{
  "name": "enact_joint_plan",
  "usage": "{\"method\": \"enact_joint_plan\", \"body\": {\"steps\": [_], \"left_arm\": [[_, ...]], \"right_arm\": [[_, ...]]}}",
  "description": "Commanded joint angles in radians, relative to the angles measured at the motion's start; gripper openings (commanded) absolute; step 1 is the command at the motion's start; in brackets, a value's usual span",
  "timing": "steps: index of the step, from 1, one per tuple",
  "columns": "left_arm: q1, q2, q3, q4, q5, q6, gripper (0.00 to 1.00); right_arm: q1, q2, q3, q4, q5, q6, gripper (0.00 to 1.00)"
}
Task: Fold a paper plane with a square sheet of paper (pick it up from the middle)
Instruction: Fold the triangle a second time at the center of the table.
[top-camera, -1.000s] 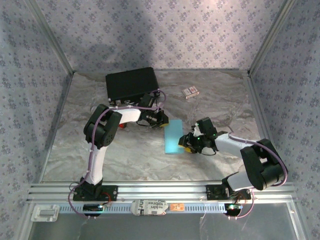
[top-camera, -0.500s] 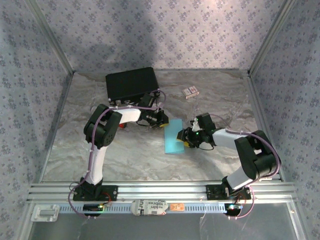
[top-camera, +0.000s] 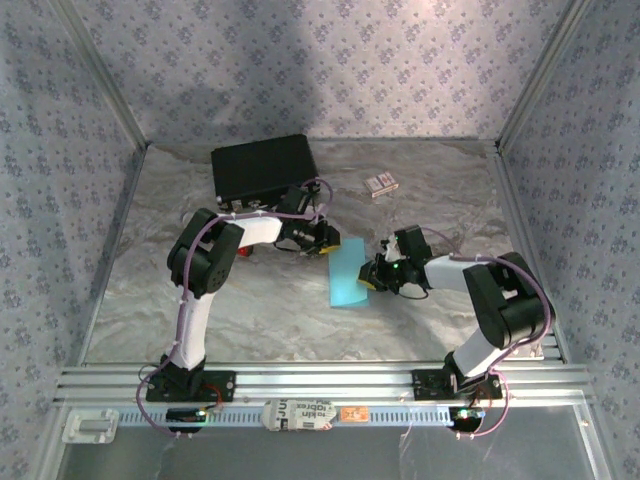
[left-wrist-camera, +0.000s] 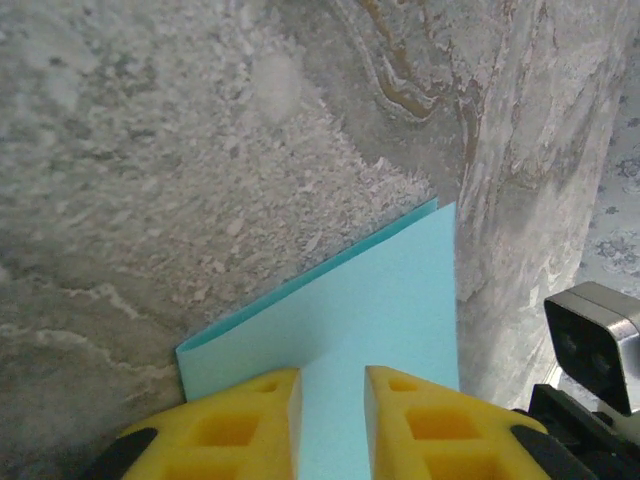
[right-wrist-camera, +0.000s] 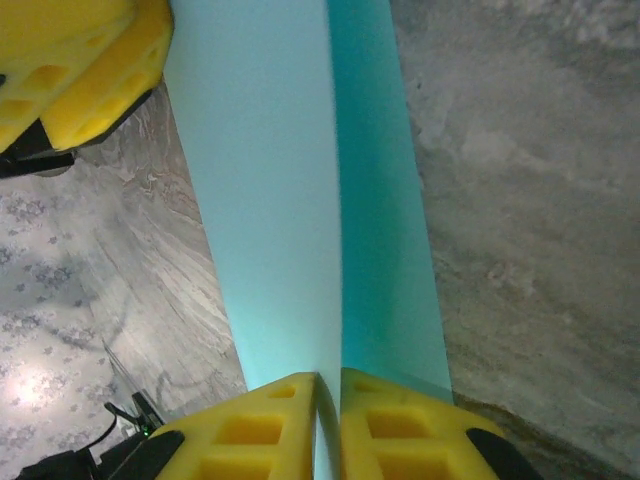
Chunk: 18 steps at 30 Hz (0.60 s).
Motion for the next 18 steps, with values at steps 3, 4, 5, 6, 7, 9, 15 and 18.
{"method": "enact_joint_plan", "body": {"steps": [3, 4, 5, 6, 7, 9, 15, 18], "left_arm": [[-0.021, -0.093, -0.005, -0.060, -0.082, 0.036, 0.42], [-0.022, -0.120, -0.011, -0.065, -0.096, 0.043, 0.45], [-0.023, -0.141, -0.017, -0.070, -0.110, 0.048, 0.49], [-0.022, -0.164, -0.026, -0.074, -0.124, 0.053, 0.50], [-0.022, -0.189, -0.036, -0.076, -0.137, 0.058, 0.51], [-0.022, -0.230, -0.059, -0.075, -0.154, 0.062, 0.53], [-0.022, -0.341, -0.153, -0.021, -0.175, 0.068, 0.54], [-0.024, -0.392, -0.212, 0.021, -0.176, 0.070, 0.53]], "right_arm": [[-0.004, 0.014, 0.016, 0.074, 0.022, 0.057, 0.06], [-0.002, 0.012, 0.014, 0.083, 0.032, 0.077, 0.05], [-0.001, 0.008, 0.013, 0.089, 0.044, 0.090, 0.05], [0.003, 0.002, 0.012, 0.092, 0.057, 0.103, 0.05], [0.007, -0.003, 0.010, 0.095, 0.069, 0.118, 0.05], [0.011, -0.015, -0.001, 0.116, 0.093, 0.155, 0.05], [0.031, -0.050, -0.034, 0.170, 0.133, 0.255, 0.06], [0.042, -0.057, -0.022, 0.151, 0.119, 0.230, 0.12]]}}
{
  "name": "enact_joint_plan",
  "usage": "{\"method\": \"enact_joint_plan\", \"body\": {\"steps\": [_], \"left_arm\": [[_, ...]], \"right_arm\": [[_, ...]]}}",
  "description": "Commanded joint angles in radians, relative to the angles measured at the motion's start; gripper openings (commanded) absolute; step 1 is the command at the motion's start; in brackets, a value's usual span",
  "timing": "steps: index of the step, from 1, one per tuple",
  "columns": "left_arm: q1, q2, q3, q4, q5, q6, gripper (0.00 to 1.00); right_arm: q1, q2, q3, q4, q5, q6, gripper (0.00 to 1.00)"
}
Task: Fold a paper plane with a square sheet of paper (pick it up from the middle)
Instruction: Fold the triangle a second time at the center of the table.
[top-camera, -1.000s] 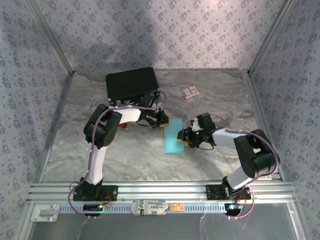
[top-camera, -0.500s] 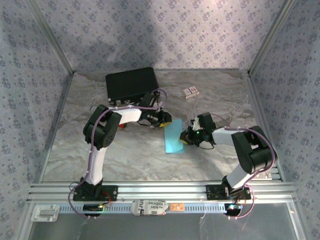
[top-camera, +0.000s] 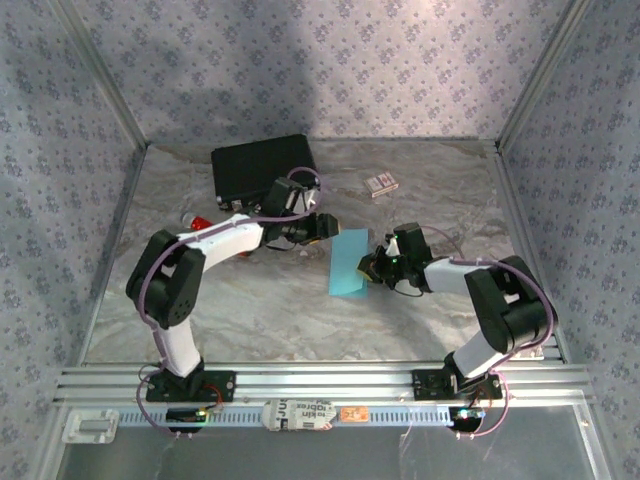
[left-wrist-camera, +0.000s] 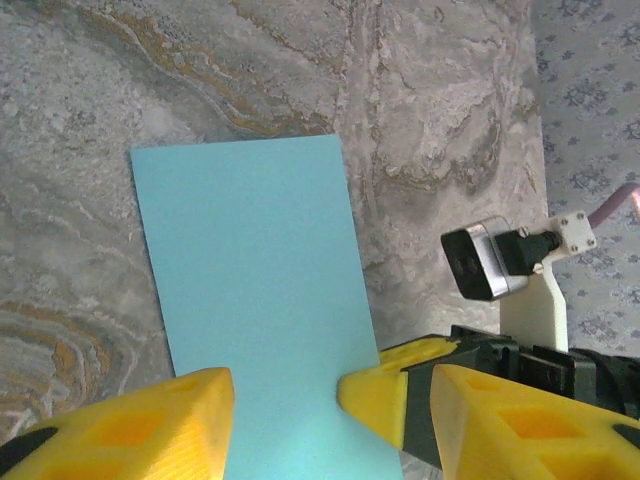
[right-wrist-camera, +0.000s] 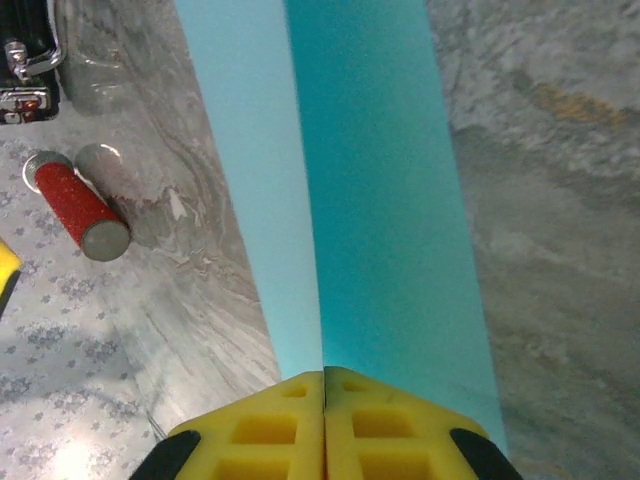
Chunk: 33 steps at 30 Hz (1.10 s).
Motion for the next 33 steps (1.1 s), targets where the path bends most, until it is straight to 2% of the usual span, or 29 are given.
{"method": "enact_joint_plan", "body": {"steps": [1, 5, 11, 15, 19, 24, 33], "left_arm": [[-0.002, -0.061, -0.065, 0.043, -0.021, 0.027, 0.53], [-0.028, -0.129, -0.154, 0.094, -0.081, 0.035, 0.52], [-0.111, -0.226, -0.327, 0.272, -0.172, 0.074, 0.52], [-0.193, -0.263, -0.379, 0.304, -0.229, 0.167, 0.52], [-0.280, -0.277, -0.351, 0.175, -0.292, 0.279, 0.54], [-0.421, -0.228, -0.234, -0.064, -0.504, 0.480, 0.60], [-0.536, -0.112, -0.130, -0.160, -0.648, 0.648, 0.68]], "right_arm": [[0.011, -0.025, 0.005, -0.006, 0.010, 0.006, 0.14], [-0.011, -0.012, 0.027, -0.046, -0.034, -0.068, 0.23], [-0.043, 0.031, 0.070, -0.099, -0.091, -0.147, 0.24], [-0.066, 0.059, 0.088, -0.108, -0.127, -0.178, 0.23], [-0.085, 0.087, 0.101, -0.104, -0.167, -0.190, 0.19], [-0.092, 0.087, 0.106, -0.105, -0.173, -0.187, 0.19], [-0.094, 0.076, 0.101, -0.077, -0.184, -0.158, 0.20]]}}
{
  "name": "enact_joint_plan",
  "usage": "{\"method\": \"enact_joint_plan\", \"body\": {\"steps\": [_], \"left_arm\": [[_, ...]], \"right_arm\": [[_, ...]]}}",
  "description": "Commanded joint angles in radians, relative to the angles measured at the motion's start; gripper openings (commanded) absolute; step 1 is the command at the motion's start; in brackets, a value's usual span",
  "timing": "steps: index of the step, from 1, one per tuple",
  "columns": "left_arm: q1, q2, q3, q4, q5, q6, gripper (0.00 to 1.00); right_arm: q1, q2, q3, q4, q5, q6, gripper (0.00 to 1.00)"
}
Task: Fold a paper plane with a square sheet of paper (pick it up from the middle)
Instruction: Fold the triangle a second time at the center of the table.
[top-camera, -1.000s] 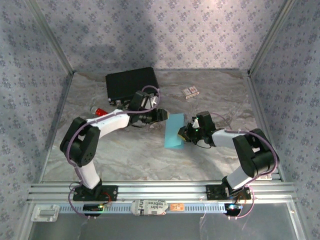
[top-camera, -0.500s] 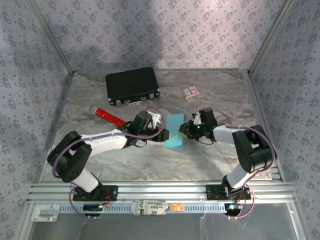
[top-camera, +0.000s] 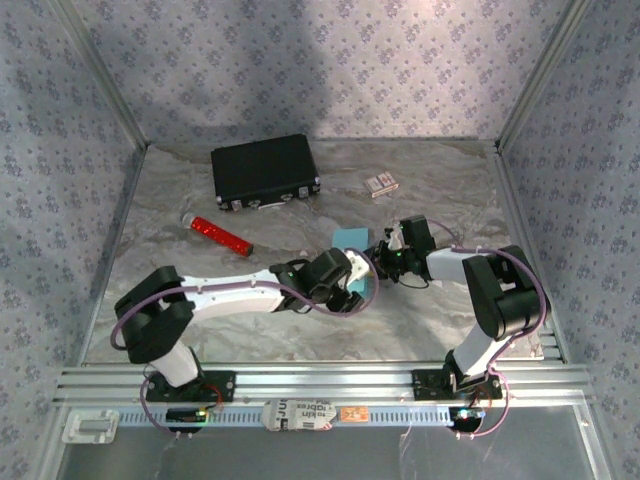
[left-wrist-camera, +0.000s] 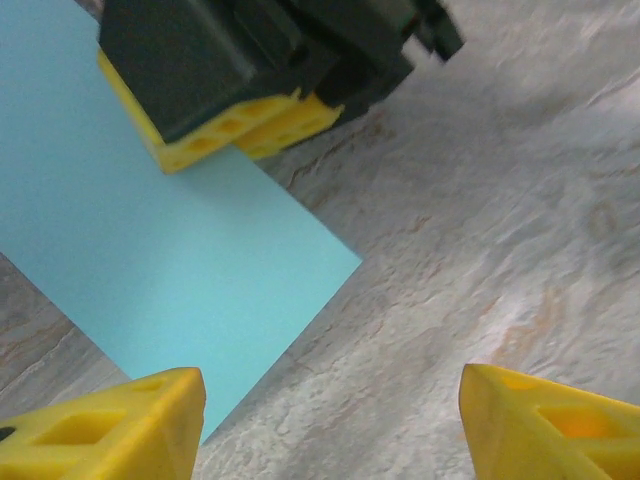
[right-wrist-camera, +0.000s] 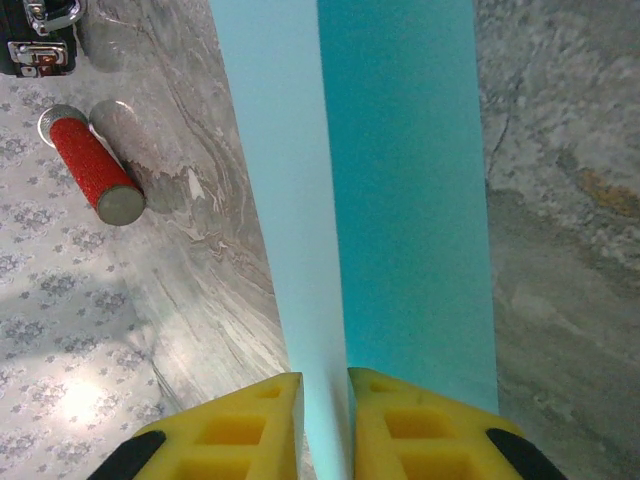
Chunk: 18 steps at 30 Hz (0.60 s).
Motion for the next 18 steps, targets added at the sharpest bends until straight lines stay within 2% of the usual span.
{"method": "enact_joint_plan", "body": {"steps": [1, 2, 3, 10, 18], "left_arm": [[-0.035, 0.047, 0.049, -0.080, -0.102, 0.103, 0.76], [-0.041, 0.057, 0.053, -0.077, -0.115, 0.107, 0.85], [-0.048, 0.067, 0.058, -0.074, -0.133, 0.107, 0.88], [-0.061, 0.112, 0.092, -0.056, -0.192, 0.124, 0.88], [-0.062, 0.167, 0.120, -0.031, -0.222, 0.152, 0.80]], "right_arm": [[-0.004, -0.007, 0.016, 0.008, -0.022, 0.012, 0.20], [-0.004, -0.007, 0.016, 0.012, -0.023, 0.014, 0.20], [-0.004, -0.007, 0.016, 0.019, -0.025, 0.019, 0.20], [-0.002, -0.012, 0.016, 0.022, -0.024, 0.028, 0.20], [-0.002, -0.013, 0.016, 0.027, -0.021, 0.036, 0.20]]}}
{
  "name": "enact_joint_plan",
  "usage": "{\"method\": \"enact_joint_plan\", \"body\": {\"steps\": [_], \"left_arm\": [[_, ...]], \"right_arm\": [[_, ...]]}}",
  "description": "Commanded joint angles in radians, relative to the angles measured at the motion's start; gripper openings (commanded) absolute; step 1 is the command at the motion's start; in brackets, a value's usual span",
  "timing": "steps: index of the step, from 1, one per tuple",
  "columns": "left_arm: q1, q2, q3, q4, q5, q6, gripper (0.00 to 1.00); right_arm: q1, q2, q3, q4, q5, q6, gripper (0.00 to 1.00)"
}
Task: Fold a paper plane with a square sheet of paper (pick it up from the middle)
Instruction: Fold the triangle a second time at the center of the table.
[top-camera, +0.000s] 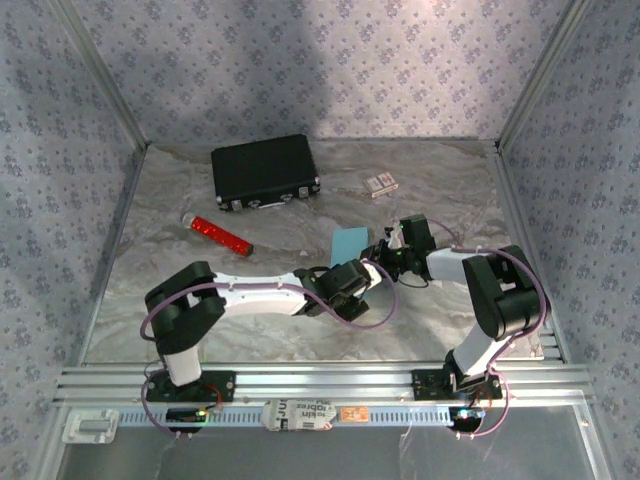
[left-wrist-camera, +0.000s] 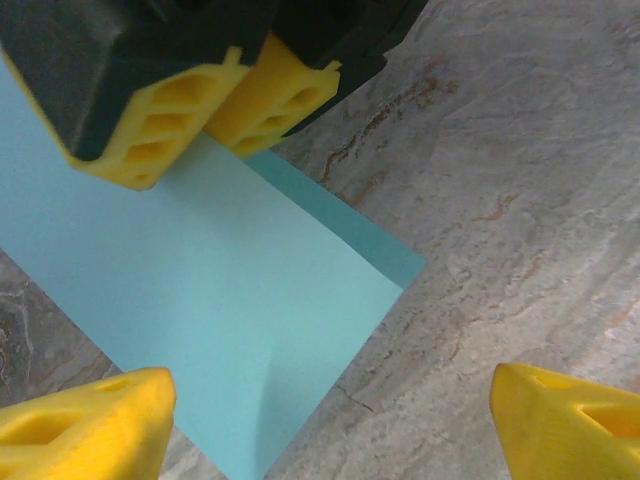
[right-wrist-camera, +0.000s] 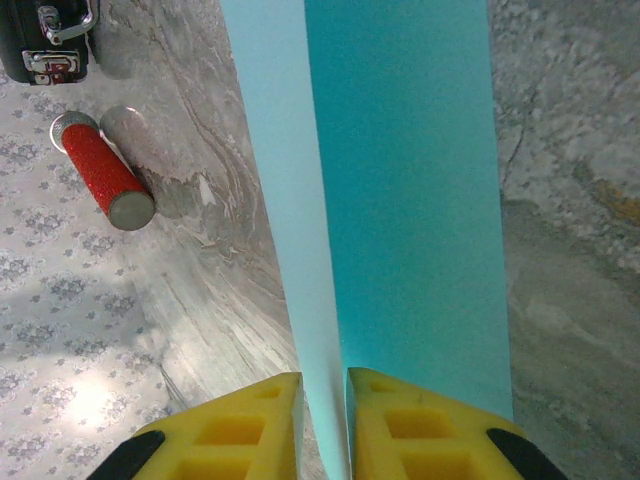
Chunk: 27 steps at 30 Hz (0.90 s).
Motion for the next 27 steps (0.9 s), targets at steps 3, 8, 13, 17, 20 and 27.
{"method": "enact_joint_plan", "body": {"steps": [3, 8, 13, 17, 20, 27], "left_arm": [[-0.003, 0.026, 0.028, 0.024, -0.037, 0.033, 0.75], [-0.006, 0.028, 0.026, 0.047, -0.054, 0.035, 0.69], [-0.006, 0.030, 0.023, 0.059, -0.052, 0.039, 0.60], [-0.007, 0.028, 0.020, 0.061, -0.053, 0.044, 0.52], [-0.008, 0.024, 0.016, 0.066, -0.050, 0.044, 0.44], [-0.008, 0.016, 0.014, 0.069, -0.056, 0.043, 0.22]], "right_arm": [[-0.002, -0.013, 0.016, 0.005, -0.019, 0.013, 0.20], [-0.004, -0.013, 0.013, 0.003, -0.018, 0.013, 0.20], [-0.006, -0.013, 0.013, 0.003, -0.018, 0.012, 0.20], [-0.008, -0.015, 0.013, 0.000, -0.017, 0.013, 0.20], [-0.010, -0.017, 0.009, -0.002, -0.015, 0.014, 0.20], [-0.014, -0.023, 0.002, -0.002, -0.014, 0.012, 0.21]]}}
